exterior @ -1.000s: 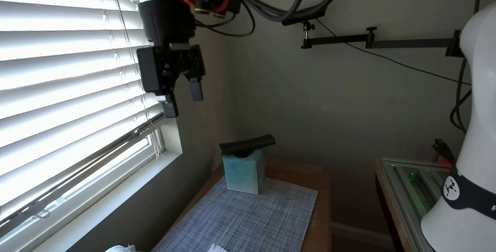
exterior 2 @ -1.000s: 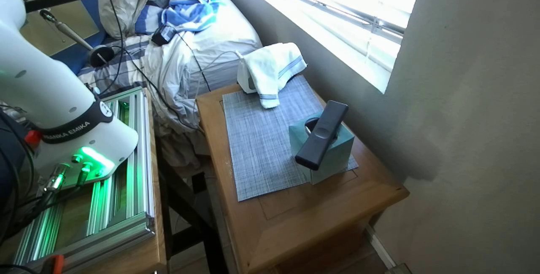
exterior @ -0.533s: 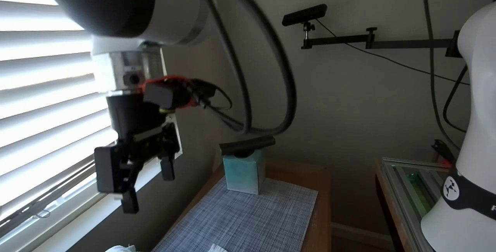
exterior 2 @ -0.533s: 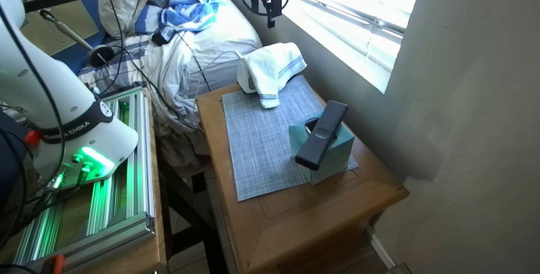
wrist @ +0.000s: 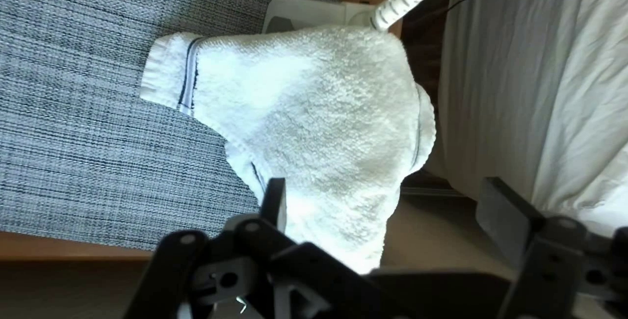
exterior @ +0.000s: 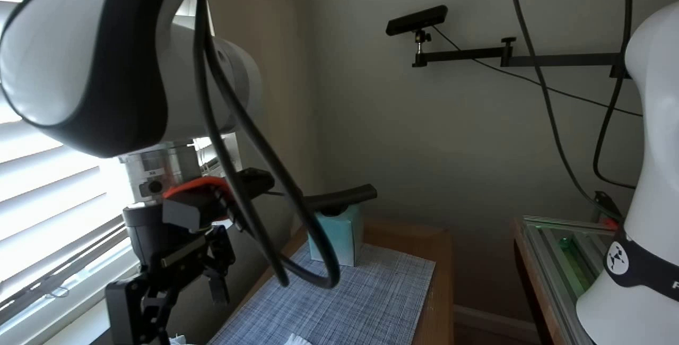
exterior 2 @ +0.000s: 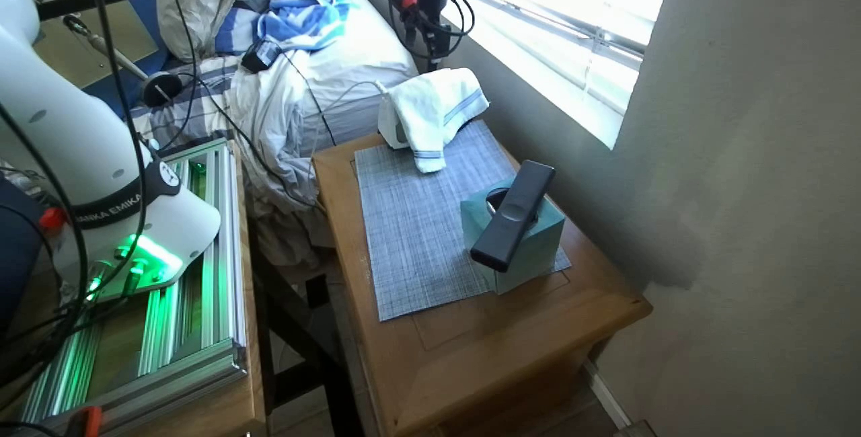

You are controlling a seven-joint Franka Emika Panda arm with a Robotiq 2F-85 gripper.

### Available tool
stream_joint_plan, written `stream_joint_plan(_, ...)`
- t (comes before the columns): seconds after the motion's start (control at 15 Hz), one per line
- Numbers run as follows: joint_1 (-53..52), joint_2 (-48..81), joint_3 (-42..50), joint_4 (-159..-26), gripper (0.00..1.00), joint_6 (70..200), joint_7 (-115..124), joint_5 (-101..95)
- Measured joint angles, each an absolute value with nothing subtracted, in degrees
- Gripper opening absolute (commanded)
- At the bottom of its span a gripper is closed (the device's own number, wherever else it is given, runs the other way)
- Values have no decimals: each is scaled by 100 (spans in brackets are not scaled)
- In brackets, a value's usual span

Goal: Remove the white towel from the iron and put it on the grey mat

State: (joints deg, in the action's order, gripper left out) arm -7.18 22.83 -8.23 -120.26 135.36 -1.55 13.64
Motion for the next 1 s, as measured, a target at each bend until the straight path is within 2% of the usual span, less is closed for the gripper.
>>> stream_joint_plan(0.67,-668,2871,-760,-11820,100,13791,-124,1362)
stream_joint_plan(0.73,-673,2923,-769,-11776,98,13793,-124,1358)
stream_joint_plan(0.93,-703,3006,-792,-11673,81,13793,-124,1342)
stream_joint_plan(1.0,-707,3025,-800,-11649,72,13793,-124,1340)
